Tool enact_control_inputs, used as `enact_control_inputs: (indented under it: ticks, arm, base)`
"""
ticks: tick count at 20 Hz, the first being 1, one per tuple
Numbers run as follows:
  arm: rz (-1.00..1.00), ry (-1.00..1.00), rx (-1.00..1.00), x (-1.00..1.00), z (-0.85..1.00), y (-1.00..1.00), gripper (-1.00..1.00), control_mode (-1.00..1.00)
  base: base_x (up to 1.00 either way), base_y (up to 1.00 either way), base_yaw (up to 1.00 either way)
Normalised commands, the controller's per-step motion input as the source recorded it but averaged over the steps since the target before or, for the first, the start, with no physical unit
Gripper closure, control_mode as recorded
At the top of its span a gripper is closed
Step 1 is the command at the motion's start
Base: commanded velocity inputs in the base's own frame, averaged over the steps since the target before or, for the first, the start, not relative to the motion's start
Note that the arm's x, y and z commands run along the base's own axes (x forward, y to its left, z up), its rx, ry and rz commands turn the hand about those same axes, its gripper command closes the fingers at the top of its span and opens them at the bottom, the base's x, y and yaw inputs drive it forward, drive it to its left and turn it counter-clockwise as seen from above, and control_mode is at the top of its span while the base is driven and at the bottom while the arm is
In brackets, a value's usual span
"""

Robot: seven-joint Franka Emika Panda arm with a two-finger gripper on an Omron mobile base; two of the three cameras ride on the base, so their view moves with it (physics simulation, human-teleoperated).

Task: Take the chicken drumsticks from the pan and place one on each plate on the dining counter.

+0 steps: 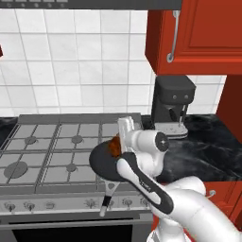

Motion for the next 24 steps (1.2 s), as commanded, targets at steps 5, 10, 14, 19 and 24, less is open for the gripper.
enact_control_inputs:
  ticks: [5, 10, 14, 19, 24]
  arm:
    - [-0.50, 0.16, 0.13, -0.26, 0.66, -0.84, 1.00, -1.00]
    - [-0.60, 0.37, 0.00, -0.01, 0.13, -0.82, 1.00, -1.00]
    - [-0.49, 0.37, 0.00, -0.08, 0.01, -0.73, 1.00, -1.00]
    - [-0.28, 0.07, 0.00, -0.42, -0.19, -0.17, 1.00, -1.00]
    - [-0.23, -0.03, 0.00, -0.57, -0.25, -0.12, 1.00, -1.00]
  base:
    - [0.00, 0.00, 0.00]
    - [0.00, 0.00, 0.00]
    - [0.00, 0.00, 0.00]
    - [0.00, 0.00, 0.00]
    - [0.00, 0.00, 0.00]
